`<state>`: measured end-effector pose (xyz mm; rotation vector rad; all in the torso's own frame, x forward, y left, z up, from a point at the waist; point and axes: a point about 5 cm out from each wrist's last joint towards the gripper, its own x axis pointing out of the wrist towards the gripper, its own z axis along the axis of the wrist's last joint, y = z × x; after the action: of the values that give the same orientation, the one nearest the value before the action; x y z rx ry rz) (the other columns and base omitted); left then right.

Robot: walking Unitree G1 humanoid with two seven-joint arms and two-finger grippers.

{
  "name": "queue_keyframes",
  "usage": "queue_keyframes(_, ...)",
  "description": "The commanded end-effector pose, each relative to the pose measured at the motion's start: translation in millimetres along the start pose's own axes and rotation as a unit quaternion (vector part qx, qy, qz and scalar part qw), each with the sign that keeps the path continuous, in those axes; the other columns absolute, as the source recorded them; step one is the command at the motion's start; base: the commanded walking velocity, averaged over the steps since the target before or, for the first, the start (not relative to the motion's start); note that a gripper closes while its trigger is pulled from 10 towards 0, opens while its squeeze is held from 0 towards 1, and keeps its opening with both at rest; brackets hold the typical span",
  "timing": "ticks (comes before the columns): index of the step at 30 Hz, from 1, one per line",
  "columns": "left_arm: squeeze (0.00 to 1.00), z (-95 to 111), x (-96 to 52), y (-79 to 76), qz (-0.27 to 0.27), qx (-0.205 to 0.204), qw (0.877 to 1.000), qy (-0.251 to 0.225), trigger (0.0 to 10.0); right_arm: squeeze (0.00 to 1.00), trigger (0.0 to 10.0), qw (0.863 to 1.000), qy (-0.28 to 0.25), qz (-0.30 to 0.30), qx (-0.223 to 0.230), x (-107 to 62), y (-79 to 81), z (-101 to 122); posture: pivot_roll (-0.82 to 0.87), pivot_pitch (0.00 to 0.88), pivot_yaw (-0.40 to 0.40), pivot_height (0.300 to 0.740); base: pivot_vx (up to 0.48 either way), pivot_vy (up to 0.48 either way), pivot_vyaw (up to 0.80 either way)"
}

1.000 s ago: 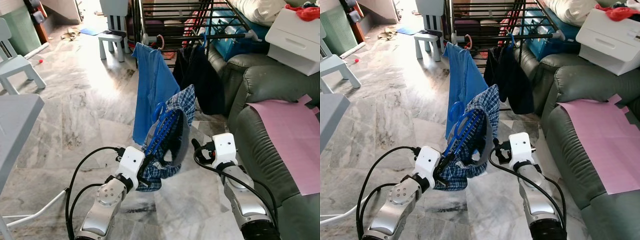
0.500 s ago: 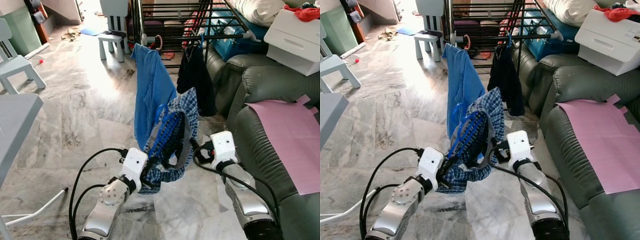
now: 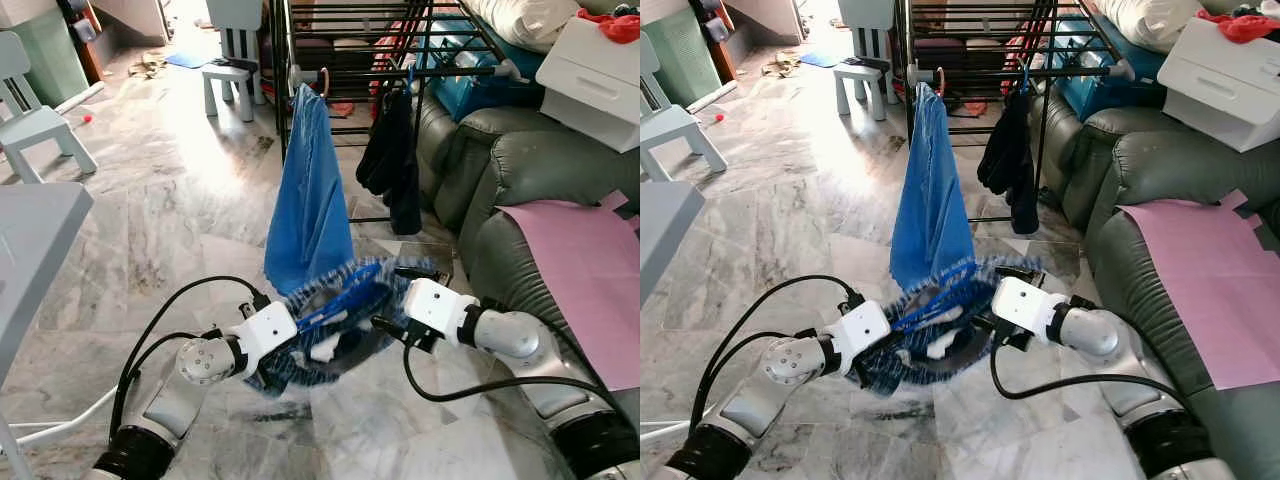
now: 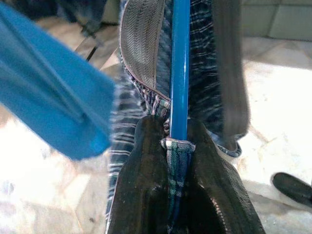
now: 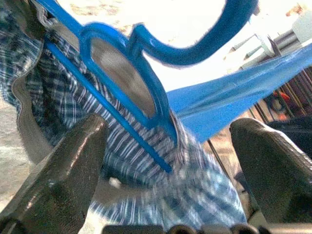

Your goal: Hang hanger

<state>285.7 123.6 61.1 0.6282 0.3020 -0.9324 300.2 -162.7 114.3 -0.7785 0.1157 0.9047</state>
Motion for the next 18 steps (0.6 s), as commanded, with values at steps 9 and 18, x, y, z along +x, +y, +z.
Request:
queue_keyframes(9, 0.00, 17.0, 3.7, -0.1, -0.047, 0.073, 0.996, -0.034, 10.0, 0.00, 10.0, 0.996, 0.017, 0.085, -0.017, -9.1, -7.0, -6.3, 0.04, 0.070, -0.019, 0.740, 0.000, 0.000, 0.00)
queue_keyframes(18, 0.00, 16.9, -3.1, 7.5, -0.045, 0.098, 0.993, -0.040, 10.0, 0.00, 10.0, 0.991, 0.073, 0.107, -0.032, -26.7, -24.0, -26.8, 0.04, 0.071, -0.021, 0.740, 0.000, 0.000, 0.00)
